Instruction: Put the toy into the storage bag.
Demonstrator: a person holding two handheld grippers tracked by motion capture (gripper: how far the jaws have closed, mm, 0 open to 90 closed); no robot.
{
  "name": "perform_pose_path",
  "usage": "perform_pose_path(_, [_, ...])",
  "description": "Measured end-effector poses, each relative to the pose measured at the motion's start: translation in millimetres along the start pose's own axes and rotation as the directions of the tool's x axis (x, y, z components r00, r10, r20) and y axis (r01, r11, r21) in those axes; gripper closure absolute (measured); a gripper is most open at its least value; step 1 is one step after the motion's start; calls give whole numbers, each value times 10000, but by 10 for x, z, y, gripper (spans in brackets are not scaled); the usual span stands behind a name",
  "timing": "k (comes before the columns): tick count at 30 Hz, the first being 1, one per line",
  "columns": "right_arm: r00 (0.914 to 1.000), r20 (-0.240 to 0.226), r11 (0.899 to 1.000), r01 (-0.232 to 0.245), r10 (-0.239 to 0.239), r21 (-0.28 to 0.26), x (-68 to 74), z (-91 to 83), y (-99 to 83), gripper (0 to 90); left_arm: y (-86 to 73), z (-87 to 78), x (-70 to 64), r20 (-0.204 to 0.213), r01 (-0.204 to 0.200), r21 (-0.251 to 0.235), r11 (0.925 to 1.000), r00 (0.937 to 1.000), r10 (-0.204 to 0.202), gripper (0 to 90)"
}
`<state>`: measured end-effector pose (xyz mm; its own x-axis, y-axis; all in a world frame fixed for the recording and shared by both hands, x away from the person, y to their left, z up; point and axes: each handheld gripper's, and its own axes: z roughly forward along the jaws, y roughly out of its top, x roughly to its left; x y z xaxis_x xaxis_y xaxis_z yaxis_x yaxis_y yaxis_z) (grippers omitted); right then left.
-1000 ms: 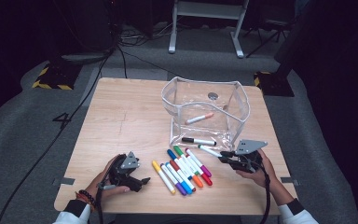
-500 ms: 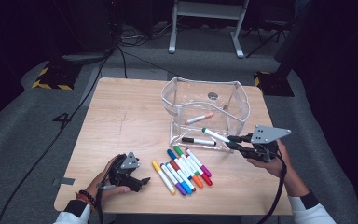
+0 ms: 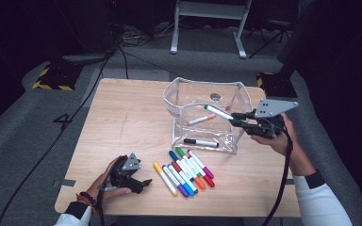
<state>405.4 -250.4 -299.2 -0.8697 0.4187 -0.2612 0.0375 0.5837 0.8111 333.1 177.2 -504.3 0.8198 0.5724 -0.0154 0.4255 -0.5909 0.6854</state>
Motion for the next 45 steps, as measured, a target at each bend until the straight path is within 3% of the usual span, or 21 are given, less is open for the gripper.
perform_pose_path(8, [9992,183,9990,-364,360,241,-287,142,95,748,0,0,0,1,1,1,10000,10000,-1,132])
perform_pose_path(9, [9985,303,9978,-477,463,462,-382,214,112,748,0,0,0,-5,-1,2,10000,10000,1,132])
perform_pose_path(13, [9971,339,9945,-703,679,781,-505,340,126,749,0,0,0,2,0,0,10000,10000,0,132])
perform_pose_path(23, [9928,171,9666,-1194,1186,2268,-738,745,28,748,0,0,0,2,-1,-2,10000,10000,1,132])
perform_pose_path(24, [9928,171,9666,-1194,1186,2268,-738,745,28,748,0,0,0,2,-1,-2,10000,10000,1,132])
perform_pose_path(29, [9912,-123,9386,-1208,1318,3233,-766,882,-31,748,0,0,0,0,0,-2,10000,10000,0,132])
perform_pose_path(32, [9891,-711,9247,-940,1289,3688,-729,934,-35,747,0,0,0,0,-1,0,10000,10000,1,132])
perform_pose_path(33, [9890,-839,9240,-818,1215,3736,-721,936,-31,747,0,0,0,1,-1,0,10000,10000,1,132])
perform_pose_path(38, [9728,-1976,9153,-323,1209,4015,-669,942,-8,746,-1,1,0,-8,2,-18,10000,10000,-2,132])
perform_pose_path(40, [9719,-2010,9110,-301,1228,4113,-656,945,-3,746,-1,1,-1,-2,2,-19,10000,10000,-2,132])
perform_pose_path(41, [9659,-2256,9081,-214,1267,4183,-640,949,-4,745,0,0,0,-7,-3,1,10000,10000,3,132])
perform_pose_path(42, [9653,-2275,9072,-217,1285,4202,-638,950,-4,744,-1,1,0,-7,0,-15,10000,10000,0,132])
perform_pose_path(45, [9688,-2123,9039,-255,1277,4270,-636,952,-8,705,0,0,0,1,-2,0,10000,10000,2,132])
